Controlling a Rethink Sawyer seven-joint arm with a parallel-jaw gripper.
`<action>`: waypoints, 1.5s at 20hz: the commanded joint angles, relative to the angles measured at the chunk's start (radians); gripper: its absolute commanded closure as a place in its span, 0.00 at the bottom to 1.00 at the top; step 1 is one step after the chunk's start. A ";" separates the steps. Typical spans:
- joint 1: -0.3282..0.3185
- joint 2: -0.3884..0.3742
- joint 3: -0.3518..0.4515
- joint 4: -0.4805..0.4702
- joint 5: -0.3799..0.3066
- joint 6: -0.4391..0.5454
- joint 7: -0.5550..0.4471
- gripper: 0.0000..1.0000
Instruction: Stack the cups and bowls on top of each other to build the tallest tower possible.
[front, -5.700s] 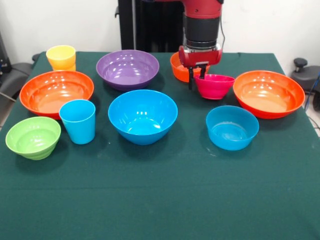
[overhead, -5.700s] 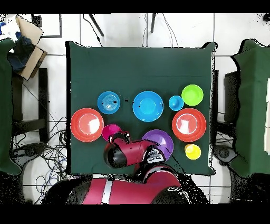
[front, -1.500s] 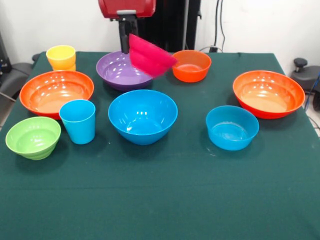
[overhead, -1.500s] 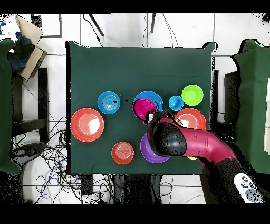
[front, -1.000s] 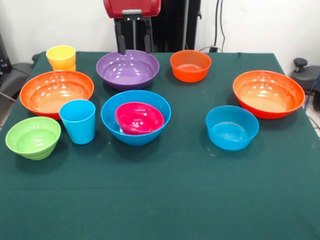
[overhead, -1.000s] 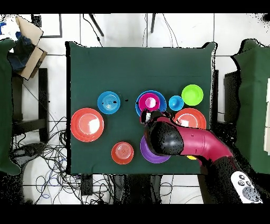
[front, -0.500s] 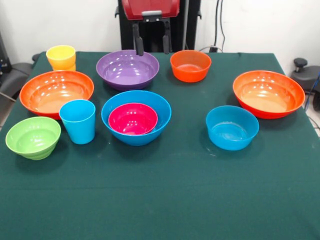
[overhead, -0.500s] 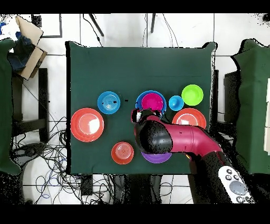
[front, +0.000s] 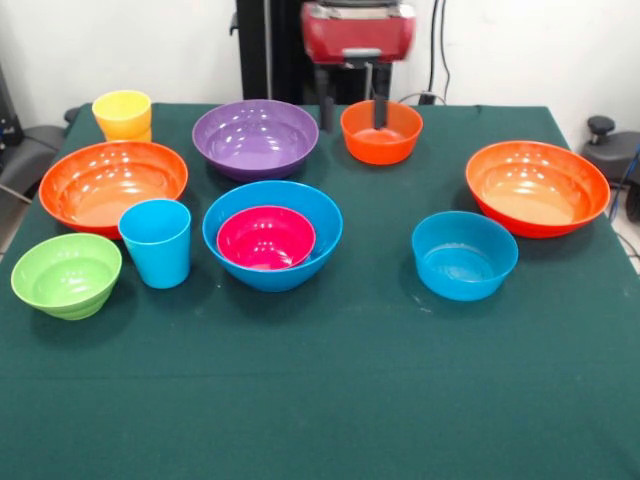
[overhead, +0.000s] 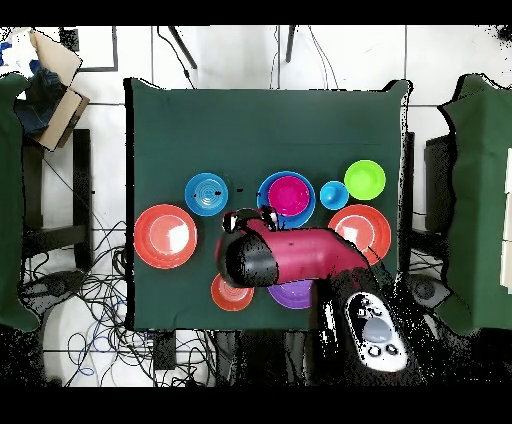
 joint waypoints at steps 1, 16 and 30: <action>0.143 0.128 -0.158 -0.093 -0.072 -0.124 0.169 0.00; 0.198 0.179 -0.204 -0.105 -0.013 -0.197 0.140 0.00; 0.298 0.046 -0.272 -0.058 0.070 -0.035 0.145 0.00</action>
